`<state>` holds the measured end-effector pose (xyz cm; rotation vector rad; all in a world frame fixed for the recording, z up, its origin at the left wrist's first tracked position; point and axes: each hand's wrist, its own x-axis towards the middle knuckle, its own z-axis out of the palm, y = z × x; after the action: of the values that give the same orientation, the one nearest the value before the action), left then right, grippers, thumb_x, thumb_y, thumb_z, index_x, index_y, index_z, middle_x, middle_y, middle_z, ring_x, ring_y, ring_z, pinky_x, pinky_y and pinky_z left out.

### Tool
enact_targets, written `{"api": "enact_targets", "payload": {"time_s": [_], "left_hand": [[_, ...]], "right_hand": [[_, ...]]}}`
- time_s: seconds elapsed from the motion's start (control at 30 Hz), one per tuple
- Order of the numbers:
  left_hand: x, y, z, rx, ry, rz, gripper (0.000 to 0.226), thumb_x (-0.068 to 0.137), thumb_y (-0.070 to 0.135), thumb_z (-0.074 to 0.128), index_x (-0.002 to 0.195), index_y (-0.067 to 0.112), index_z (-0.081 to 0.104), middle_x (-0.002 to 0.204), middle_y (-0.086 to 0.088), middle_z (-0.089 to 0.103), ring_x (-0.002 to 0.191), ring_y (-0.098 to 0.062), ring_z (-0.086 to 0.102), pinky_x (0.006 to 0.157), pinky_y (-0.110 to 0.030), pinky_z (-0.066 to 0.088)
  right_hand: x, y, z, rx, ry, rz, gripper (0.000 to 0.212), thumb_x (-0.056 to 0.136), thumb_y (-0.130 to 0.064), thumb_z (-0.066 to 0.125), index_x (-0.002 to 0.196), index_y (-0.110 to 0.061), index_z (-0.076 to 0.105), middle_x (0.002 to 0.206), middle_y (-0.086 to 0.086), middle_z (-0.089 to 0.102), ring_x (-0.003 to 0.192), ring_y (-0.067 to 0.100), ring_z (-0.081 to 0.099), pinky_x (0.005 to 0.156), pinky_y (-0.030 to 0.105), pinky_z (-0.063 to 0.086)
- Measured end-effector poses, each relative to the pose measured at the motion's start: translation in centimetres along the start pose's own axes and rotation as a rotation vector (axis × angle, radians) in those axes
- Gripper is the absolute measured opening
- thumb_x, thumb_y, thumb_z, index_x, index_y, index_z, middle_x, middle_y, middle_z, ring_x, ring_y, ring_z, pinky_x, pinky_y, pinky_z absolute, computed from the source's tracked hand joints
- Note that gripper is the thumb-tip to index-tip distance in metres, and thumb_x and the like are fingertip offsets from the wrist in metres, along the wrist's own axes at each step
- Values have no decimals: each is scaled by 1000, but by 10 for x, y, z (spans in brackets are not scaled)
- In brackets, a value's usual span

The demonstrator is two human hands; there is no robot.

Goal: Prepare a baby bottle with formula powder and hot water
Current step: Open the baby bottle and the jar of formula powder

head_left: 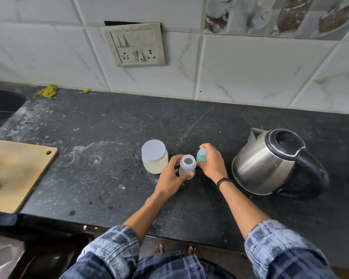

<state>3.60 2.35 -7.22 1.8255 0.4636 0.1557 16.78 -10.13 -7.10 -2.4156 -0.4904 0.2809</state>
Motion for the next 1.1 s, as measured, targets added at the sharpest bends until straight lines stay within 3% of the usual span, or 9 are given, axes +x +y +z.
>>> {"api": "enact_targets", "payload": {"time_s": [0.33, 0.57, 0.67, 0.83, 0.97, 1.1], "left_hand": [[1, -2, 2, 11, -1, -9, 55, 88, 27, 80, 132, 33, 47, 131, 20, 57, 128, -6, 53, 111, -35, 45], [0, -9, 2, 9, -24, -32, 62, 85, 24, 83, 133, 35, 47, 131, 25, 57, 125, 9, 52, 112, -27, 43], [-3, -12, 2, 15, -41, -44, 70, 82, 24, 85, 139, 32, 44, 140, 17, 56, 132, -2, 51, 115, -30, 41], [-11, -19, 4, 26, -36, -69, 84, 84, 23, 83, 151, 24, 32, 153, 11, 44, 142, -8, 42, 120, -33, 35], [-20, -23, 3, 24, -46, -100, 86, 88, 20, 79, 156, 21, 26, 159, 8, 37, 146, -9, 36, 123, -33, 30], [-31, -23, -1, 12, -17, -137, 84, 90, 18, 77, 157, 22, 26, 161, 6, 34, 145, -9, 36, 123, -33, 30]], "right_hand": [[7, 7, 3, 56, 12, 15, 64, 78, -13, 87, 132, -22, 54, 134, 4, 61, 122, 25, 57, 98, 38, 48], [6, 14, 6, 76, 7, -1, 63, 74, -15, 89, 126, -22, 56, 124, 4, 59, 116, 27, 56, 94, 36, 46], [7, 15, 6, 79, -9, -5, 67, 73, -15, 91, 129, -22, 55, 128, 5, 57, 120, 26, 54, 97, 37, 46], [5, 18, 4, 102, -16, -12, 84, 69, -13, 94, 139, -21, 49, 136, 9, 50, 125, 30, 50, 104, 41, 43], [-4, 13, -1, 140, 53, 49, 88, 67, -11, 92, 142, -22, 47, 138, 10, 47, 127, 31, 45, 106, 36, 36], [-27, 4, -1, 205, 199, 51, 76, 71, -1, 83, 137, -20, 52, 132, 6, 50, 123, 29, 48, 105, 34, 36]]}}
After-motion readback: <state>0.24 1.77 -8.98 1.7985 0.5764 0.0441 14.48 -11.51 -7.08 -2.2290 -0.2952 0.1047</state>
